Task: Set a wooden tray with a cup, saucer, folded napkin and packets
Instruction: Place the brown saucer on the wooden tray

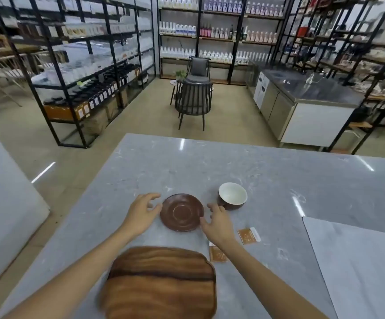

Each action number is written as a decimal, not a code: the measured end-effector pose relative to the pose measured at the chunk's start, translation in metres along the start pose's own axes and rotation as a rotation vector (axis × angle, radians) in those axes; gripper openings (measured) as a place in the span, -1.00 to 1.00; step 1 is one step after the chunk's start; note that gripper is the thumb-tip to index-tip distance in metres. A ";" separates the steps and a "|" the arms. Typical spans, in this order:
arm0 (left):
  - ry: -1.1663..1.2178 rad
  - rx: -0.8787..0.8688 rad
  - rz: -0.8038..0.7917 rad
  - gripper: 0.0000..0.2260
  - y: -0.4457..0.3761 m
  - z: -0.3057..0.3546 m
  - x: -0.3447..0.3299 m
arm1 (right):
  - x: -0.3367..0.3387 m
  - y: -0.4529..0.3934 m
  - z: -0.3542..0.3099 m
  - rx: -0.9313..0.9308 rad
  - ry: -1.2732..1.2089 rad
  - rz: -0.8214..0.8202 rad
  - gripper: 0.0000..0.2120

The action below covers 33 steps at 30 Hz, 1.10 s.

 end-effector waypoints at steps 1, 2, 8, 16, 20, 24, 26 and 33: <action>-0.001 0.037 -0.013 -0.65 -0.002 -0.005 -0.005 | -0.003 -0.003 0.004 -0.043 -0.062 -0.011 -0.49; -0.012 0.068 -0.027 -0.62 -0.004 -0.007 -0.009 | -0.005 -0.004 0.005 -0.089 -0.132 -0.039 -0.48; 0.066 0.096 -0.083 -0.49 -0.010 -0.029 -0.037 | -0.020 -0.003 0.011 -0.120 -0.227 -0.018 -0.60; -0.050 0.080 -0.159 -0.42 -0.019 -0.048 -0.050 | -0.030 -0.013 0.010 -0.008 -0.173 -0.009 -0.57; -0.113 0.083 -0.176 -0.40 -0.022 -0.049 -0.052 | -0.033 -0.015 0.009 0.023 -0.140 -0.006 -0.56; -0.117 0.099 -0.150 -0.40 -0.022 -0.048 -0.049 | -0.034 -0.016 0.010 0.034 -0.107 0.002 -0.62; -0.109 0.097 -0.136 -0.39 -0.019 -0.046 -0.047 | -0.034 -0.014 0.009 0.036 -0.082 -0.016 -0.57; -0.087 0.089 -0.124 -0.38 -0.001 -0.038 -0.039 | -0.030 0.005 0.007 0.036 -0.088 -0.002 -0.46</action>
Point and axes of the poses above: each hand's wrist, its own y-axis away from the middle knuckle, its own x-axis out of the back of the hand, z = x × y, the point moved 4 cm from there along -y, towards the middle knuckle, and after that the axes turned 4 degrees about -x, right-handed, at the moved point
